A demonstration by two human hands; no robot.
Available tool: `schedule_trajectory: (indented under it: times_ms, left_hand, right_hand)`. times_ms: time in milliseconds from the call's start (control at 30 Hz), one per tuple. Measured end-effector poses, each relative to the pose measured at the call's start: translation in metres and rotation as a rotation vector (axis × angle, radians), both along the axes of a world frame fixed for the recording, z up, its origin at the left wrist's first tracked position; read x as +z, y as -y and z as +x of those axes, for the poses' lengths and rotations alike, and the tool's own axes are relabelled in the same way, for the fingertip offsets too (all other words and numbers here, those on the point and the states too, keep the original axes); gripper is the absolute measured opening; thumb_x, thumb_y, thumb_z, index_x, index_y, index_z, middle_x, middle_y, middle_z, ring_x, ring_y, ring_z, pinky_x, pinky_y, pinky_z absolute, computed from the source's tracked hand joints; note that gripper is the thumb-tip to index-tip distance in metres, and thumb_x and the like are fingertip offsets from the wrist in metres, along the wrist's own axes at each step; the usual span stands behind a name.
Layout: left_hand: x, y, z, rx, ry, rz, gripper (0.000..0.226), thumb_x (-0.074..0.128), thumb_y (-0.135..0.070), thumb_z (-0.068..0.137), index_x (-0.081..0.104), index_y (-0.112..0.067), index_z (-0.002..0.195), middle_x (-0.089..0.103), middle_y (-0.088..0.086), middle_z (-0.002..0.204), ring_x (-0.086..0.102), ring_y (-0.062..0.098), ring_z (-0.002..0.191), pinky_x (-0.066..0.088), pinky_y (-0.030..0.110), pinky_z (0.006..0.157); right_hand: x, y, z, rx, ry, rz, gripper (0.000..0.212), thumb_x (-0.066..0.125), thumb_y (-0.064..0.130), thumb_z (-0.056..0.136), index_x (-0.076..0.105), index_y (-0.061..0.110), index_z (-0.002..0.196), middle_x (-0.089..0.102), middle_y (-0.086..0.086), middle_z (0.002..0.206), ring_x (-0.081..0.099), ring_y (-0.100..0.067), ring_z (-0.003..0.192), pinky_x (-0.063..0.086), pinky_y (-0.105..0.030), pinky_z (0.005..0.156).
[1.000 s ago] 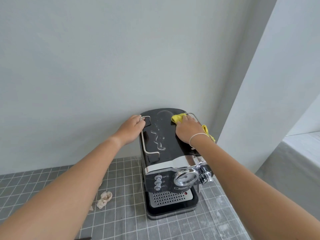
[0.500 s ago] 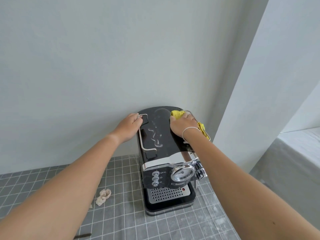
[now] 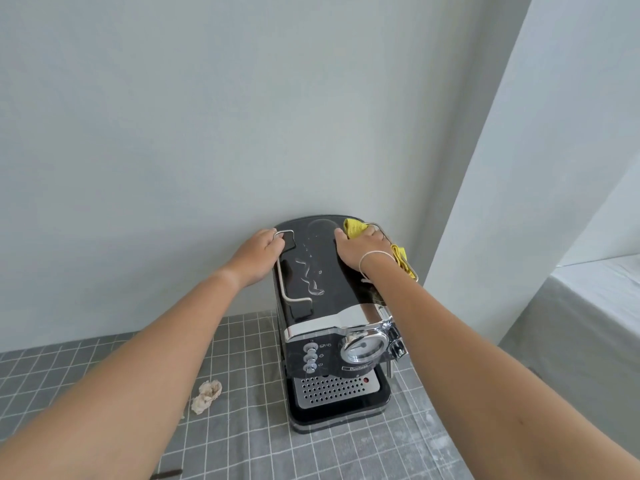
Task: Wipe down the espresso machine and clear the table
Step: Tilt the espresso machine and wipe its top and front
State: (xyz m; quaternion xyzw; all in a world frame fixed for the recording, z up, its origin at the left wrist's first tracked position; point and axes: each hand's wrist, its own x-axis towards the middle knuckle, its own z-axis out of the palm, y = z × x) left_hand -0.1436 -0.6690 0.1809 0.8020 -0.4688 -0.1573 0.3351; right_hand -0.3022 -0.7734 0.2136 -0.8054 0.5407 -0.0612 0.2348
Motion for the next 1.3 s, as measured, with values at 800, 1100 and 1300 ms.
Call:
schedule_trajectory:
  times_ms: [800,1100,1300]
  left_hand:
    - [0.002,-0.006,-0.003,-0.035,-0.1,-0.065,0.042,0.032,-0.026,0.097,0.044,-0.007,0.133,0.028,0.006,0.152,0.022,0.015,0.141,0.015,0.022,0.108]
    - [-0.001,-0.007,0.0,-0.038,-0.086,-0.047,0.033,0.031,-0.027,0.097,0.055,-0.008,0.109,0.03,0.006,0.151,0.026,0.015,0.138,0.018,0.019,0.097]
    - [-0.002,-0.006,0.001,-0.058,-0.075,-0.067,0.036,0.03,-0.028,0.097,0.054,-0.007,0.114,0.029,0.005,0.152,0.023,0.014,0.14,0.016,0.019,0.1]
  right_hand:
    - [-0.001,-0.038,-0.034,0.962,0.132,-0.252,0.047,0.034,0.001,0.093,0.056,0.028,0.124,0.048,0.014,0.138,0.032,0.003,0.128,0.002,-0.009,0.11]
    - [0.014,-0.03,-0.003,0.794,0.175,-0.182,0.051,0.032,-0.009,0.086,0.065,0.018,0.115,0.055,0.005,0.134,0.04,-0.013,0.13,0.017,-0.015,0.109]
    - [0.003,-0.036,-0.063,0.821,0.389,-0.165,0.049,0.041,-0.02,0.077,0.076,0.014,0.077,0.066,0.015,0.096,0.054,-0.003,0.107,0.028,0.003,0.095]
